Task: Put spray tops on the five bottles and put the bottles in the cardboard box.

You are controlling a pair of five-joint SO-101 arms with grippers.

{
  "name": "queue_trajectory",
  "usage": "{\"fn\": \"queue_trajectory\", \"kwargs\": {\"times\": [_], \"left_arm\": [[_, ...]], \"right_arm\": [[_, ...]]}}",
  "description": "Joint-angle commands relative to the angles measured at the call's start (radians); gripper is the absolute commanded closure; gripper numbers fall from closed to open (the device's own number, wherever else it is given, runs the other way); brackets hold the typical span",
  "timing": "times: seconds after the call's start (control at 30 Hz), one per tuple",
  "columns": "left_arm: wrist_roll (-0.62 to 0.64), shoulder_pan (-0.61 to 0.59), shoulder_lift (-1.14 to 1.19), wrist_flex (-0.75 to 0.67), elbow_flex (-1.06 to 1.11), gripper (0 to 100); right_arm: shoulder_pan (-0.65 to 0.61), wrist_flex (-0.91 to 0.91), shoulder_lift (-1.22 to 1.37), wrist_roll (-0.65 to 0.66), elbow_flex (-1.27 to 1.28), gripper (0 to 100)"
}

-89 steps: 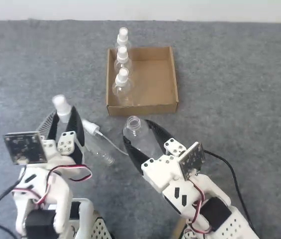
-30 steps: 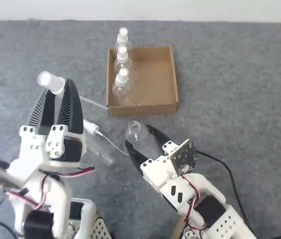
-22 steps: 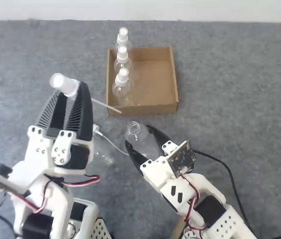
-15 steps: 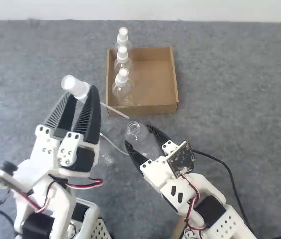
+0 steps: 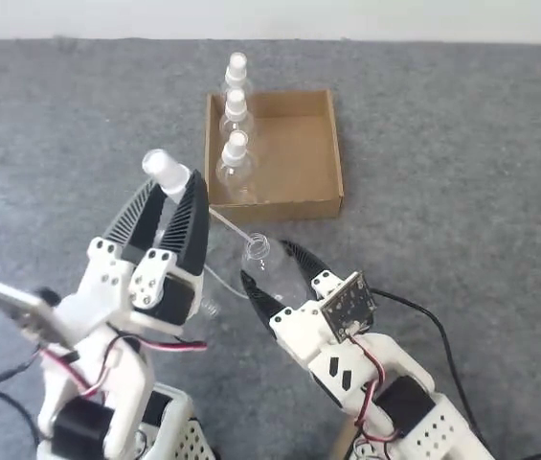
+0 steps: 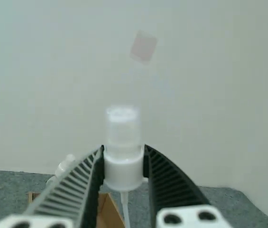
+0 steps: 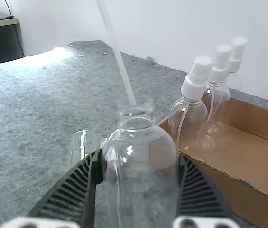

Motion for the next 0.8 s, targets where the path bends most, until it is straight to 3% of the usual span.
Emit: {"fn": "queue_trajectory", "kwargs": {"times": [0.0, 0.4, 0.77], "left_arm": [[0.008, 0.003, -0.011, 0.002, 0.008, 99], [-0.015, 0.005, -0.011, 0.002, 0.067, 99], [-0.127, 0.192, -0.011, 0.005, 0.151, 99]], "right_arm": [[0.012, 0.007, -0.01, 0.018, 0.021, 89.8], [0.015, 0.008, -0.01, 0.018, 0.021, 89.8], [0.018, 0.027, -0.012, 0.018, 0.021, 89.8]]}}
